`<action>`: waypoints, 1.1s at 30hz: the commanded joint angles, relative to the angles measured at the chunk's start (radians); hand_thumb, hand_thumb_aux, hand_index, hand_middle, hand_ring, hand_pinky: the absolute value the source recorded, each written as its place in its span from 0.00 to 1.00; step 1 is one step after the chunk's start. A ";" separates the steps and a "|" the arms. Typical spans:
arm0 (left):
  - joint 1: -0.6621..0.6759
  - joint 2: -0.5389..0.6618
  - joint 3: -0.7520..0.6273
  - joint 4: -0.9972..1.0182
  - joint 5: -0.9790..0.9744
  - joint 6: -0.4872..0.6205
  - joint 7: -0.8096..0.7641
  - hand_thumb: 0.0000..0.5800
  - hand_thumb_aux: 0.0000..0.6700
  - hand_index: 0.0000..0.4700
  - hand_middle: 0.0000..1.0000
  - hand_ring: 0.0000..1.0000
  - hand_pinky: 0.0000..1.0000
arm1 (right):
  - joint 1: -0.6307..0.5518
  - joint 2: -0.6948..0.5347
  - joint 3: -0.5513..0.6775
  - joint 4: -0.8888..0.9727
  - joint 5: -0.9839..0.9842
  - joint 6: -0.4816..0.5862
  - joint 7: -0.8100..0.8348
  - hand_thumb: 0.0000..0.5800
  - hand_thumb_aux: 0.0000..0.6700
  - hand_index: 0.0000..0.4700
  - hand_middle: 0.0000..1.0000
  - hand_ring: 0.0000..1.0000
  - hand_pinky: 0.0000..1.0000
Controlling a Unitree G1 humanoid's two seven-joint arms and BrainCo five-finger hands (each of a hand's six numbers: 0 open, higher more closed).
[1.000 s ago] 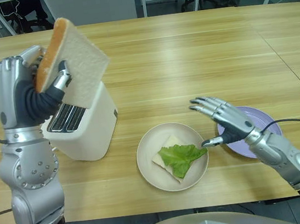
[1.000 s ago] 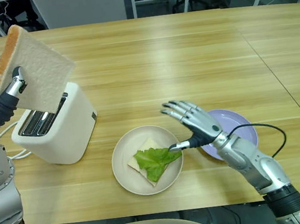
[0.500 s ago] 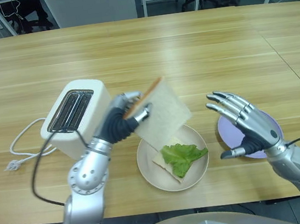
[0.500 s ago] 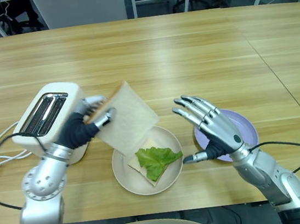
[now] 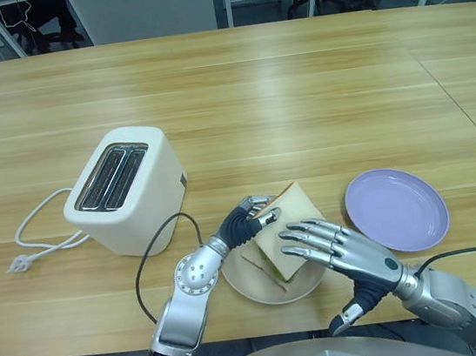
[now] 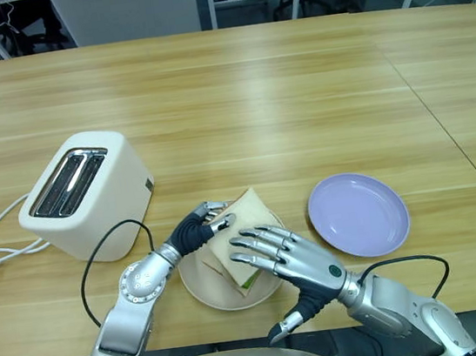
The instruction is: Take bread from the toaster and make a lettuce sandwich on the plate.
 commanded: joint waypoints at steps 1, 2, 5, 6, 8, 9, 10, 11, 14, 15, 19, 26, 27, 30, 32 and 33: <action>-0.010 0.003 -0.028 0.064 0.023 -0.025 0.017 1.00 1.00 0.98 1.00 1.00 1.00 | -0.004 -0.014 0.011 0.031 -0.025 0.034 0.053 0.00 0.00 0.00 0.00 0.00 0.00; -0.011 0.006 -0.028 0.074 0.028 -0.030 0.024 1.00 1.00 0.98 1.00 1.00 1.00 | -0.005 -0.015 0.014 0.039 -0.024 0.045 0.066 0.00 0.00 0.00 0.00 0.00 0.00; -0.011 0.017 -0.032 0.090 0.046 -0.036 0.034 1.00 1.00 0.98 1.00 1.00 1.00 | -0.015 -0.018 0.021 0.065 -0.033 0.075 0.093 0.00 0.00 0.00 0.00 0.00 0.00; -0.012 0.023 -0.037 0.094 0.053 -0.036 0.034 1.00 1.00 0.98 1.00 1.00 1.00 | -0.020 -0.019 0.024 0.072 -0.033 0.087 0.105 0.00 0.00 0.00 0.00 0.00 0.00; -0.014 0.029 -0.043 0.099 0.066 -0.040 0.040 1.00 1.00 0.98 1.00 1.00 1.00 | -0.032 -0.016 0.030 0.086 -0.040 0.128 0.143 0.00 0.00 0.00 0.00 0.00 0.00; -0.013 0.031 -0.045 0.101 0.072 -0.041 0.045 1.00 1.00 0.98 1.00 1.00 1.00 | -0.041 -0.016 0.038 0.093 -0.048 0.147 0.167 0.00 0.00 0.00 0.00 0.00 0.00; -0.014 0.034 -0.046 0.104 0.078 -0.043 0.048 1.00 1.00 0.98 1.00 1.00 1.00 | -0.048 -0.013 0.048 0.102 -0.050 0.180 0.203 0.00 0.00 0.00 0.00 0.00 0.00; -0.015 0.034 -0.047 0.105 0.081 -0.043 0.049 1.00 1.00 0.98 1.00 1.00 1.00 | -0.055 -0.011 0.061 0.114 -0.056 0.213 0.245 0.00 0.00 0.00 0.00 0.00 0.00; -0.023 0.037 -0.044 0.115 0.092 -0.046 0.057 1.00 1.00 0.98 1.00 1.00 1.00 | -0.096 -0.012 0.114 0.136 -0.070 0.259 0.341 0.00 0.00 0.00 0.00 0.00 0.00; -0.025 0.038 -0.042 0.119 0.094 -0.047 0.058 1.00 1.00 0.98 1.00 1.00 1.00 | -0.112 -0.017 0.133 0.139 -0.067 0.261 0.369 0.00 0.00 0.00 0.00 0.00 0.00; -0.036 0.037 -0.046 0.154 0.105 -0.056 0.062 1.00 1.00 0.98 1.00 1.00 1.00 | -0.227 -0.007 0.200 0.160 -0.086 0.304 0.490 0.00 0.00 0.00 0.00 0.00 0.00; -0.088 0.092 -0.093 0.170 0.339 -0.100 0.182 0.99 0.89 0.88 1.00 1.00 1.00 | -0.394 -0.016 0.333 0.262 -0.072 0.353 0.756 0.00 0.00 0.00 0.00 0.00 0.00; -0.103 0.106 -0.083 0.155 0.390 -0.102 0.223 0.00 0.00 0.00 1.00 1.00 1.00 | -0.413 -0.015 0.347 0.273 -0.071 0.359 0.783 0.00 0.00 0.00 0.00 0.00 0.00; -0.139 0.148 -0.020 0.061 0.480 -0.101 0.301 0.00 0.00 0.00 0.71 0.71 0.71 | -0.483 -0.012 0.398 0.321 -0.064 0.362 0.868 0.00 0.00 0.00 0.00 0.00 0.00; -0.163 0.184 0.041 -0.016 0.531 -0.098 0.339 0.00 0.00 0.00 0.60 0.60 0.60 | -0.543 0.004 0.427 0.368 -0.041 0.360 0.913 0.00 0.00 0.00 0.00 0.00 0.00; -0.172 0.202 0.071 -0.052 0.551 -0.100 0.354 0.00 0.00 0.00 0.40 0.40 0.40 | -0.569 0.017 0.439 0.391 -0.025 0.360 0.931 0.00 0.00 0.00 0.00 0.00 0.00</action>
